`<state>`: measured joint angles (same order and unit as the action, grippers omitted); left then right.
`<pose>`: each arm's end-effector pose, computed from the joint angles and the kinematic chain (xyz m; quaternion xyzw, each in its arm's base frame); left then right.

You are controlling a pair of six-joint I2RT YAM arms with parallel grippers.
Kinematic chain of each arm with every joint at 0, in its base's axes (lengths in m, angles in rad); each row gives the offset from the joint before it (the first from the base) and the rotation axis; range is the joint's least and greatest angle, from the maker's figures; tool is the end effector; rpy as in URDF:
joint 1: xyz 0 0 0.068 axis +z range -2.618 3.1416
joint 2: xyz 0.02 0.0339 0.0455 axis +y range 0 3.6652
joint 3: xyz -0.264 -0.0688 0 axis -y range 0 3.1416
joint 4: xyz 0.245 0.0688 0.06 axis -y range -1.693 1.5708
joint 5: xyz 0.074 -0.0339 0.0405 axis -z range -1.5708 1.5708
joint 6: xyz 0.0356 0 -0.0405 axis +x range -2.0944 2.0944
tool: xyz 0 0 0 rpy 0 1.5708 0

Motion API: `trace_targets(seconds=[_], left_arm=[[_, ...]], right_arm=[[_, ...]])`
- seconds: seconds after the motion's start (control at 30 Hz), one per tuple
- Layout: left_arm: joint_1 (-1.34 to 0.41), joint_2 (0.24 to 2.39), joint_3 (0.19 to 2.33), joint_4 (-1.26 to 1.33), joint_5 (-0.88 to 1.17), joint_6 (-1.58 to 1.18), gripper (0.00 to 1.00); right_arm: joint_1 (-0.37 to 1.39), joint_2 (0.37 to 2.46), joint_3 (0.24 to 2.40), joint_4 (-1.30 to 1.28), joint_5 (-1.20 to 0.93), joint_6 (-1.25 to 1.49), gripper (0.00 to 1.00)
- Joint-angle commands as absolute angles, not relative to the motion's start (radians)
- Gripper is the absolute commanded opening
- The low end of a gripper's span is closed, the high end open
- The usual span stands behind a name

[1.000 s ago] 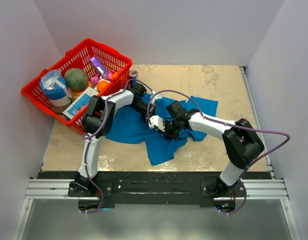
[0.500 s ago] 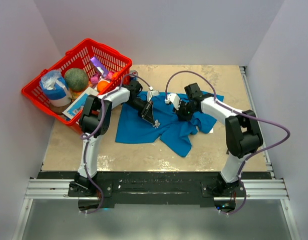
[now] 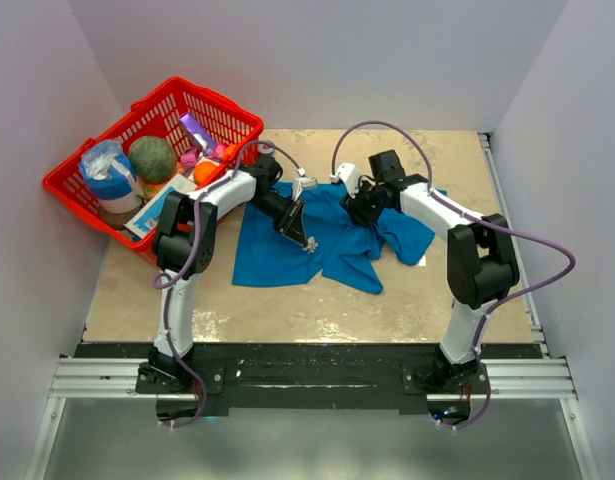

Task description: Remove the brooch from the garment

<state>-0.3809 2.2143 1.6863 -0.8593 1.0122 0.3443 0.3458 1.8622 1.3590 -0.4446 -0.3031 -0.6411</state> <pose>0.3947 -0.1906 0.1618 0.3505 0.7986 -0.4841 0.0713 0.3750 0.1464 0.2131 -0.4865 0.8068 0.0976 0.3208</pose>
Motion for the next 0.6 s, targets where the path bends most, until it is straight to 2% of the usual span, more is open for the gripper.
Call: trace_targets(seconds=[0.0, 0.13, 0.23, 0.4, 0.57], left_arm=[[-0.376, 2.152, 1.669, -0.887, 1.014, 0.4, 0.0], [-0.376, 2.16, 1.686, -0.9, 1.008, 0.405, 0.0], [-0.376, 2.152, 1.69, -0.911, 0.991, 0.414, 0.0], [-0.376, 2.117, 1.687, -0.939, 0.977, 0.426, 0.0], [-0.374, 2.112, 1.703, -1.052, 0.994, 0.561, 0.0]], right_arm=[[0.341, 1.75, 1.44, -0.433, -0.302, -0.577, 0.54], [0.339, 1.77, 1.575, -0.527, -0.333, -0.49, 0.61], [0.336, 1.796, 1.612, -0.56, -0.438, -0.375, 0.63], [0.347, 1.796, 1.517, -0.417, -0.563, -0.199, 0.57], [0.348, 1.809, 1.63, -0.556, -0.774, -0.34, 0.54]])
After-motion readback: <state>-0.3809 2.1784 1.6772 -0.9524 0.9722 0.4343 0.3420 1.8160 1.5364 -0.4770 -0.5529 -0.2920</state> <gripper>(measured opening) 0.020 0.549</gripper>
